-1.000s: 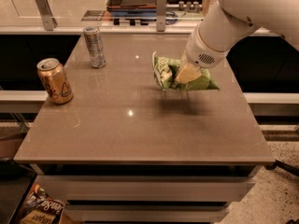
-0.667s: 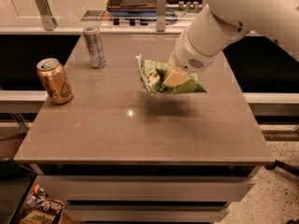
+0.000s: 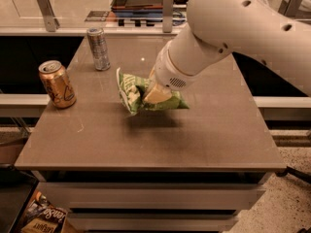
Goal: Move green jalapeno chip bag near orange can
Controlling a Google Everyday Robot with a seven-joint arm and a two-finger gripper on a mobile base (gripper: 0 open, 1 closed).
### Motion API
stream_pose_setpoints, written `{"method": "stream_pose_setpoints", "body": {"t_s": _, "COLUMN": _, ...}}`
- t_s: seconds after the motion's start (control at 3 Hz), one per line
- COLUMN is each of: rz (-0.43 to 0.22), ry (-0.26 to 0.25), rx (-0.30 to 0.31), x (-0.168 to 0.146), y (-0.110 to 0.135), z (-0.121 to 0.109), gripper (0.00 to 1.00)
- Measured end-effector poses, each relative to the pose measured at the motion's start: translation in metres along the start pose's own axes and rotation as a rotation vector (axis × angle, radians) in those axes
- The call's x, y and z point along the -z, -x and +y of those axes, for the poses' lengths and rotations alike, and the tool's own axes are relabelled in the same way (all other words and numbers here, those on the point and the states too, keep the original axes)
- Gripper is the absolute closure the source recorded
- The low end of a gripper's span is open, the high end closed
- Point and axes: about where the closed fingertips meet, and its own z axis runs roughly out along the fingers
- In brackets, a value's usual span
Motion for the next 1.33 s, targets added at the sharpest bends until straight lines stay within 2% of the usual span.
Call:
{"method": "stream_pose_setpoints", "body": {"t_s": 0.33, "rz": -0.009, "ry": 0.003, "rx": 0.0, "x": -0.012, "y": 0.02, "z": 0.017, "gripper": 1.0}}
{"method": "stream_pose_setpoints", "body": {"t_s": 0.67, "rz": 0.015, "ry": -0.004, "rx": -0.018, "x": -0.017, "y": 0.04, "z": 0.031, "gripper": 1.0}}
{"method": "stream_pose_setpoints", "body": {"t_s": 1.0, "rz": 0.041, "ry": -0.011, "rx": -0.028, "x": -0.02, "y": 0.061, "z": 0.038, "gripper": 1.0}}
{"method": "stream_pose_setpoints", "body": {"t_s": 1.33, "rz": 0.013, "ry": 0.0, "rx": -0.019, "x": -0.029, "y": 0.071, "z": 0.038, "gripper": 1.0}}
